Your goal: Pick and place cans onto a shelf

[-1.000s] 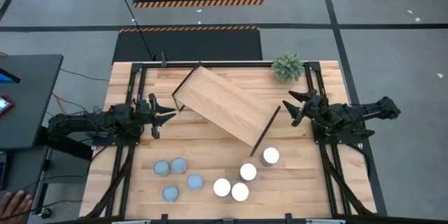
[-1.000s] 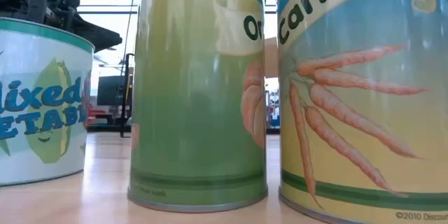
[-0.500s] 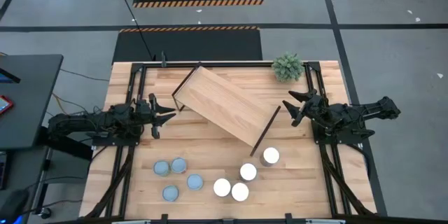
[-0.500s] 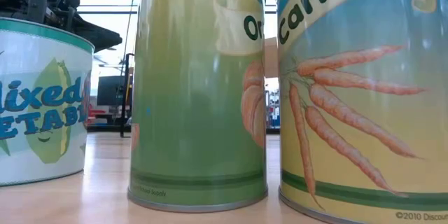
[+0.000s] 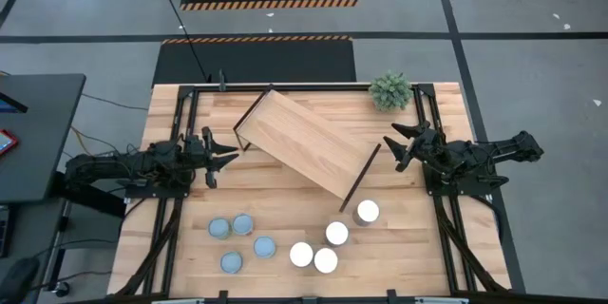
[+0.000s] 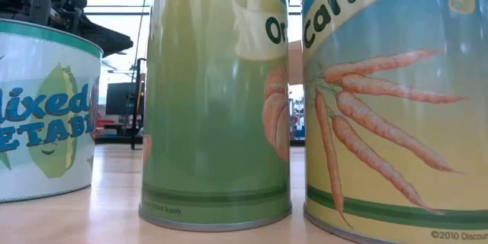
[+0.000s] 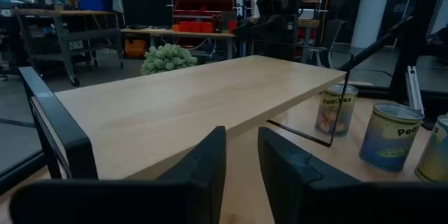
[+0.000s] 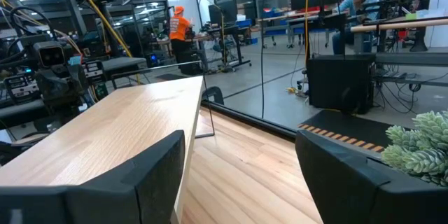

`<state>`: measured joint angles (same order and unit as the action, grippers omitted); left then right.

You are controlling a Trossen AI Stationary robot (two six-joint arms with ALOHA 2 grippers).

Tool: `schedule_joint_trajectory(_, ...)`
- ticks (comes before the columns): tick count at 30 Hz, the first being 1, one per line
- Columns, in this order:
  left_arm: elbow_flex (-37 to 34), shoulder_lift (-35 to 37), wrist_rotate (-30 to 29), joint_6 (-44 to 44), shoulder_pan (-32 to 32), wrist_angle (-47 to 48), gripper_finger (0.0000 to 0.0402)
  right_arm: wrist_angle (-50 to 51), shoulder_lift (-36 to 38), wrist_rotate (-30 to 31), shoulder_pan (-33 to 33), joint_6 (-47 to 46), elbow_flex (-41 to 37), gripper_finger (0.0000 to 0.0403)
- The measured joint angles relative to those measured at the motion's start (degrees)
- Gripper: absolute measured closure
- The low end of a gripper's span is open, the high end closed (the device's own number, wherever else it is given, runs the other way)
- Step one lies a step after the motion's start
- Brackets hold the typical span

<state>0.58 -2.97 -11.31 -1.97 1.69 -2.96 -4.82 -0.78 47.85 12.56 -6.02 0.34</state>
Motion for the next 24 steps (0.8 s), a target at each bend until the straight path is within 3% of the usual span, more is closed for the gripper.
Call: schedule_joint_trajectory(24, 0.0, 0.0, 0.0, 3.0, 0.0, -0.1, 0.031, 0.0, 0.0, 0.0, 0.0, 0.0, 0.0, 0.0124)
